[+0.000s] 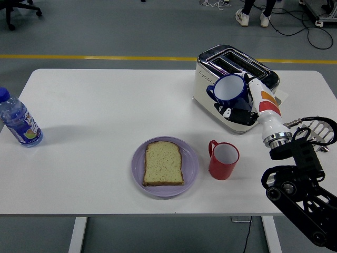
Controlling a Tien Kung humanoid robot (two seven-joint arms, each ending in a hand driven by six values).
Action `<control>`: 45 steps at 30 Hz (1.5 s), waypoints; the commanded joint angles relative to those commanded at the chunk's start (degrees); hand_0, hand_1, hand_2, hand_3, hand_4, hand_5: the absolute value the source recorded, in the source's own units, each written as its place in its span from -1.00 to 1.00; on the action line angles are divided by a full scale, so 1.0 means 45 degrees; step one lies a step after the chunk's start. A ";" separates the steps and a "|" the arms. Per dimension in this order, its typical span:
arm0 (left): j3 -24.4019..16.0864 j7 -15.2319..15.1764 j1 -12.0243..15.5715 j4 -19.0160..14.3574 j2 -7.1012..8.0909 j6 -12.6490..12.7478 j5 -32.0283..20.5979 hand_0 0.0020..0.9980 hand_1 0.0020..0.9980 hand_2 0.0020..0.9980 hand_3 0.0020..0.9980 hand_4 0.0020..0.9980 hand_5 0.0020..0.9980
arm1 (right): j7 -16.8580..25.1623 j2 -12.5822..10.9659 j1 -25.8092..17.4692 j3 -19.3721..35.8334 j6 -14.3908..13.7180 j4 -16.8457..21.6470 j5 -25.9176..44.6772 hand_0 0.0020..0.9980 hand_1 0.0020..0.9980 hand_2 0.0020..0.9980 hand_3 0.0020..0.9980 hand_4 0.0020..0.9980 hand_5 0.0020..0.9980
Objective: Pick up the cup,pour liquid into bread,place the cup on the desk
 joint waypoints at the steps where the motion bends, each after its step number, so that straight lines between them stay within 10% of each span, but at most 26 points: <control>1: -0.0003 -0.0001 -0.0002 0.0000 -0.0001 0.0000 0.0004 0.27 0.29 0.31 0.09 -0.36 0.69 | -0.0091 -0.0012 0.0107 -0.0142 0.0068 -0.0029 -0.0237 -0.27 -0.30 0.07 0.11 0.38 -1.00; 35: -0.0023 -0.0004 0.0015 -0.0013 -0.0017 -0.0012 -0.0123 0.27 0.29 0.31 0.09 -0.36 0.69 | -0.3631 -0.1396 0.4705 -0.6929 0.1632 -0.0607 -0.4409 -0.26 -0.28 0.04 0.10 0.41 -0.95; 45: -0.0005 -0.0010 0.0083 -0.0024 -0.0028 -0.0011 -0.0182 0.27 0.29 0.31 0.09 -0.36 0.69 | -0.3631 -0.1397 0.6729 -0.9253 0.2956 -0.0380 -0.4580 -0.23 -0.26 0.07 0.12 0.35 -1.00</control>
